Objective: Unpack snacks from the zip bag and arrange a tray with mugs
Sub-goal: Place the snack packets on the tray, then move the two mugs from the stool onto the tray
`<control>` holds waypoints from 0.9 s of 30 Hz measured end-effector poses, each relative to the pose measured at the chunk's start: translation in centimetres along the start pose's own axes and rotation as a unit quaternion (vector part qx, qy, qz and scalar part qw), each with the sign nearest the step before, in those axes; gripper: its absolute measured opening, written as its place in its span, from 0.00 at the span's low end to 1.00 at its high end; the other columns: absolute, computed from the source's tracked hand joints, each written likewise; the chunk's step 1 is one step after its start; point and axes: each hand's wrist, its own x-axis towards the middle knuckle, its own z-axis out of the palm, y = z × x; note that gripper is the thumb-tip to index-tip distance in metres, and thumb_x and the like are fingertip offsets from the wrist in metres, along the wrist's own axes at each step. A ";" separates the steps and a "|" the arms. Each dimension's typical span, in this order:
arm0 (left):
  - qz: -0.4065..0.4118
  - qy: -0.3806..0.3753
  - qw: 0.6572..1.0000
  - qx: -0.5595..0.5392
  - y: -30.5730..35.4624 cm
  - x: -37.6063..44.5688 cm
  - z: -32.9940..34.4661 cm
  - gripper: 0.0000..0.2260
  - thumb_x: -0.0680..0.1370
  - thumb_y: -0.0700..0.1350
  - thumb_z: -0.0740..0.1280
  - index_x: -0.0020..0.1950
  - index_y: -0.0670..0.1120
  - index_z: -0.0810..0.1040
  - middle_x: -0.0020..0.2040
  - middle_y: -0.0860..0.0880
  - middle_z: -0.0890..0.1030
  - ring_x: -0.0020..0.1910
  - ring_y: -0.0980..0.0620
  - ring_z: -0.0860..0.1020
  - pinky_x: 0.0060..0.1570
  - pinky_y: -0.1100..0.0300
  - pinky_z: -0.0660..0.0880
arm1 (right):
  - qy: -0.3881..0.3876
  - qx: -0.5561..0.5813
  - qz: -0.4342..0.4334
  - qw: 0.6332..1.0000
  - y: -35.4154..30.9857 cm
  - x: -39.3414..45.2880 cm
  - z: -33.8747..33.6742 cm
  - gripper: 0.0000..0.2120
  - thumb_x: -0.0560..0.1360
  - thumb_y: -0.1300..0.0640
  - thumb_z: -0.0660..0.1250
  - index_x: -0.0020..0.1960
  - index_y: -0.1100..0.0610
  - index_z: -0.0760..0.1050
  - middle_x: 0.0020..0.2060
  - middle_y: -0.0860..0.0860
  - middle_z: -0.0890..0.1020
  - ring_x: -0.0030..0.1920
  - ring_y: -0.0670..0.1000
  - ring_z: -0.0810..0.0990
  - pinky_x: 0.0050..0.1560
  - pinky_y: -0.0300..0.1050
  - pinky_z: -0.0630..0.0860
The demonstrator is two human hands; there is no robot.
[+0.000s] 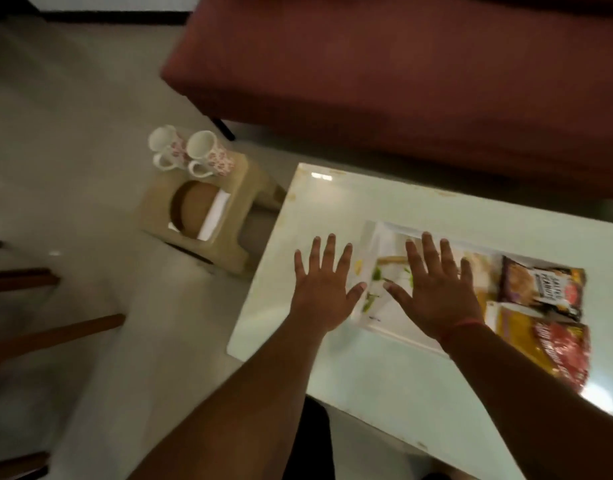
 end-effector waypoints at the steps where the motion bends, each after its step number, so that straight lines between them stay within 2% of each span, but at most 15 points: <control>1: -0.006 0.000 1.000 0.001 -2.1 0.2 -0.2 0.34 0.78 0.67 0.45 0.80 0.52 0.50 0.81 0.44 0.50 0.79 0.39 0.47 0.73 0.33 0.46 | -0.004 -0.004 -0.005 1.000 -1.8 0.8 0.3 0.43 0.73 0.27 0.36 0.81 0.49 0.43 0.80 0.52 0.42 0.80 0.59 0.44 0.76 0.66 0.49; 3: -0.020 0.010 1.000 0.000 -6.7 0.7 -0.7 0.34 0.78 0.68 0.44 0.80 0.53 0.47 0.81 0.45 0.47 0.80 0.40 0.44 0.73 0.34 0.44 | -0.015 -0.009 -0.015 1.000 -5.9 2.5 0.7 0.43 0.73 0.25 0.36 0.81 0.48 0.41 0.80 0.52 0.40 0.80 0.59 0.42 0.76 0.66 0.49; 5: -0.027 0.022 0.999 -0.005 -11.2 1.1 -1.3 0.34 0.78 0.68 0.44 0.80 0.52 0.48 0.81 0.44 0.48 0.80 0.40 0.45 0.73 0.34 0.44 | -0.025 -0.009 -0.023 0.999 -10.2 4.2 0.6 0.42 0.74 0.26 0.37 0.81 0.48 0.40 0.80 0.53 0.39 0.80 0.59 0.43 0.77 0.65 0.50; 8: -0.039 0.047 0.998 -0.008 -18.5 2.1 -2.9 0.34 0.78 0.67 0.46 0.80 0.51 0.50 0.81 0.43 0.52 0.79 0.39 0.49 0.74 0.35 0.47 | -0.041 0.000 -0.041 0.998 -17.2 7.5 0.3 0.43 0.73 0.26 0.37 0.81 0.48 0.40 0.80 0.52 0.40 0.80 0.58 0.43 0.77 0.64 0.50; 13: -0.034 0.116 0.993 0.008 -29.2 4.4 -6.0 0.30 0.80 0.64 0.49 0.77 0.49 0.59 0.77 0.41 0.63 0.77 0.39 0.59 0.74 0.38 0.55 | -0.059 0.035 -0.074 0.995 -27.5 13.6 -0.3 0.43 0.73 0.26 0.36 0.81 0.49 0.41 0.81 0.53 0.43 0.80 0.58 0.44 0.77 0.63 0.51; 18: -0.100 0.163 0.982 0.005 -38.6 8.5 -7.8 0.29 0.79 0.59 0.55 0.78 0.48 0.57 0.76 0.40 0.63 0.73 0.39 0.63 0.71 0.37 0.59 | -0.033 0.023 -0.126 0.991 -35.1 20.1 -1.9 0.38 0.78 0.33 0.53 0.80 0.50 0.43 0.81 0.55 0.47 0.80 0.61 0.48 0.77 0.63 0.54; 21: -0.141 0.143 0.979 0.025 -43.2 11.8 -8.6 0.32 0.77 0.56 0.62 0.77 0.46 0.57 0.76 0.39 0.62 0.74 0.38 0.62 0.71 0.38 0.60 | 0.005 -0.028 -0.168 0.985 -37.5 24.9 -3.8 0.41 0.78 0.39 0.62 0.80 0.51 0.44 0.81 0.56 0.47 0.79 0.64 0.51 0.74 0.65 0.58; 23: -0.140 0.130 0.981 0.014 -45.1 13.9 -9.3 0.33 0.77 0.56 0.64 0.77 0.46 0.57 0.76 0.39 0.61 0.74 0.38 0.62 0.72 0.40 0.61 | 0.012 -0.048 -0.191 0.980 -38.7 28.0 -5.2 0.43 0.76 0.44 0.67 0.80 0.51 0.43 0.80 0.56 0.46 0.79 0.65 0.49 0.73 0.66 0.60; 27: -0.118 0.071 0.990 -0.016 -46.7 17.9 -9.6 0.36 0.76 0.58 0.66 0.78 0.49 0.54 0.79 0.40 0.54 0.76 0.36 0.56 0.70 0.40 0.64 | -0.027 -0.110 -0.225 0.968 -41.0 32.8 -6.9 0.49 0.72 0.51 0.73 0.80 0.46 0.43 0.80 0.54 0.42 0.78 0.66 0.46 0.71 0.68 0.62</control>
